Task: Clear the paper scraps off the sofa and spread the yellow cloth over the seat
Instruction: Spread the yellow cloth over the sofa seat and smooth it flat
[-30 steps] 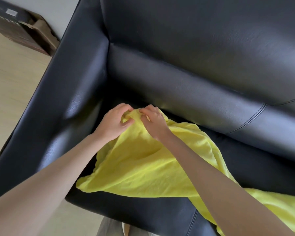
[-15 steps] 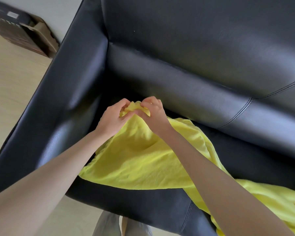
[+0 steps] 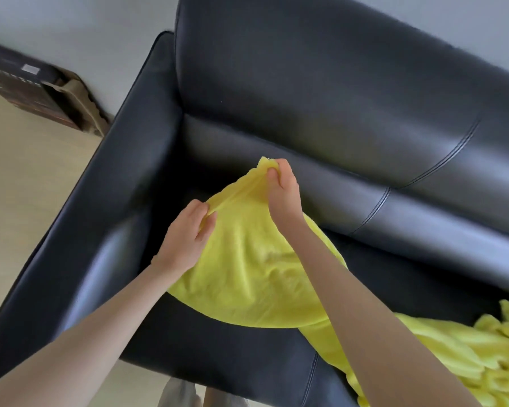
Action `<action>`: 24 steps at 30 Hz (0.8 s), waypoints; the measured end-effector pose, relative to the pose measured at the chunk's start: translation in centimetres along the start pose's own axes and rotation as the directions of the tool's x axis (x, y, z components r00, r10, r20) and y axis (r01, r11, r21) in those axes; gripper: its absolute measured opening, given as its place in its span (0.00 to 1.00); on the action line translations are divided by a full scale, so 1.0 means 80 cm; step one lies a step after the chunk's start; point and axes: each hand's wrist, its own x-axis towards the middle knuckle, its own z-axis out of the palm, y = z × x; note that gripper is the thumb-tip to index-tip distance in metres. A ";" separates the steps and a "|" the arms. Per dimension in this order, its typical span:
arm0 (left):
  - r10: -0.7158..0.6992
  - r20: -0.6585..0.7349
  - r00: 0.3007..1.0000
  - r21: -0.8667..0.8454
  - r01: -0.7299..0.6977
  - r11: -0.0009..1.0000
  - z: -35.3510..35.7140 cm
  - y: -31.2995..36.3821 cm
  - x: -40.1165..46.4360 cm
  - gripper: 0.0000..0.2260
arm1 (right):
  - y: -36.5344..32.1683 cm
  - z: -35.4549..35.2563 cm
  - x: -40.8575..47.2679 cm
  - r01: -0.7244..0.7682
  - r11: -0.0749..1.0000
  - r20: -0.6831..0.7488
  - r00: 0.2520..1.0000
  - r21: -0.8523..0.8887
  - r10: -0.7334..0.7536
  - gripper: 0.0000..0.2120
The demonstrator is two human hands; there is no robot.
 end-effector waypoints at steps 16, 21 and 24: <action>-0.041 0.118 0.992 0.079 0.032 0.996 -0.105 0.154 -0.016 0.11 | -0.228 -0.164 -0.028 0.191 0.968 -0.344 0.909 -0.160 -0.236 0.08; 0.207 -0.004 0.978 0.050 -0.207 0.977 -0.166 0.191 -0.001 0.12 | -0.260 -0.214 -0.031 0.092 0.970 -0.415 0.892 -0.223 -0.180 0.10; 0.306 0.068 0.950 0.205 -0.313 0.927 -0.182 0.193 0.004 0.16 | -0.266 -0.230 -0.037 0.003 0.978 -0.537 0.836 -0.207 -0.116 0.12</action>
